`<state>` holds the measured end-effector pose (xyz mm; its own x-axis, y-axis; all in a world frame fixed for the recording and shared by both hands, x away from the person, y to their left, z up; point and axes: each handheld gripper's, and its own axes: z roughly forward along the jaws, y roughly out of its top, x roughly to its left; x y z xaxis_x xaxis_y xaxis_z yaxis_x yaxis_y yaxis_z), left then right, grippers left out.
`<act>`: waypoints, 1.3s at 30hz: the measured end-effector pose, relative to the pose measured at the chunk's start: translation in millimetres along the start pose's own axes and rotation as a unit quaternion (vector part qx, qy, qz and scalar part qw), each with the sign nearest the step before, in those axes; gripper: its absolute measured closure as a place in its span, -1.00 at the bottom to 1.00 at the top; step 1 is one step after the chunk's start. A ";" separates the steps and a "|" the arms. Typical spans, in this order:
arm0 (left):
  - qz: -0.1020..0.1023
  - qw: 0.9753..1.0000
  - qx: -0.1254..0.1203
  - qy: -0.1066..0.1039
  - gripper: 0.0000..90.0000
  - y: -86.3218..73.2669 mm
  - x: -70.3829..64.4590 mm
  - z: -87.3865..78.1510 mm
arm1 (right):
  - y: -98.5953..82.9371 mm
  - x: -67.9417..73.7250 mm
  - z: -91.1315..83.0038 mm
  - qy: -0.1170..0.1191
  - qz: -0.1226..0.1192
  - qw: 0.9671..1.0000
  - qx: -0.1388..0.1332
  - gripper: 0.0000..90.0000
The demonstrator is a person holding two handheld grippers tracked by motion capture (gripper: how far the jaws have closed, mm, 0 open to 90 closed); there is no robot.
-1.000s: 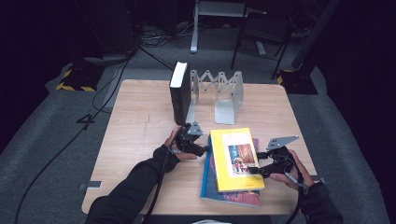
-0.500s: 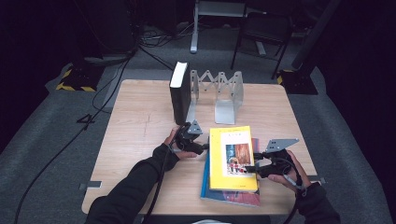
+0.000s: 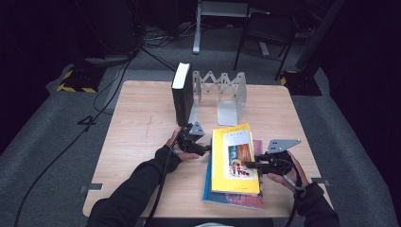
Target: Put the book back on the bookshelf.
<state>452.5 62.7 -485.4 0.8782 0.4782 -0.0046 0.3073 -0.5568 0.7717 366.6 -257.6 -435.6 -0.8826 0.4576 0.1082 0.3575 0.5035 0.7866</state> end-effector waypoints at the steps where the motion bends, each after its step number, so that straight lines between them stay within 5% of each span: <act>1: 0.000 1.000 -0.001 0.000 -0.19 0.3 -0.1 0.1 | -0.8 1.0 -0.5 0.000 -0.002 1.000 -0.008 0.65; 10: -0.020 1.000 -0.010 -0.010 -0.17 3.7 4.7 1.4 | -1.6 9.9 -6.9 -0.004 -0.028 0.998 -0.059 0.68; 15: -0.014 1.000 -0.023 -0.011 -0.20 12.3 5.1 -6.4 | -2.0 14.0 -10.5 -0.013 -0.049 0.996 -0.072 0.68; 20: -0.031 0.997 -0.060 -0.039 -0.02 27.9 11.7 -24.3 | 2.1 16.2 -18.5 -0.039 -0.071 0.991 -0.108 0.68; 26: -0.014 0.995 -0.080 -0.061 0.07 47.6 17.7 -38.3 | 7.3 16.5 -22.3 -0.058 -0.108 0.985 -0.121 0.67; 33: 0.004 0.992 -0.091 -0.085 0.21 59.4 13.9 -40.7 | 13.9 12.4 -20.6 -0.032 -0.103 0.988 -0.106 0.30; 39: 0.009 0.992 -0.083 -0.094 0.26 60.0 13.5 -37.9 | 19.2 11.8 -16.7 -0.034 -0.088 0.990 -0.102 0.31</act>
<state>468.9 61.4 -415.1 0.9407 0.3254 -0.0953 0.2393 -0.4379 0.8666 357.9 -254.7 -409.2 -0.9004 0.4282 -0.0768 0.1253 0.4245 0.8967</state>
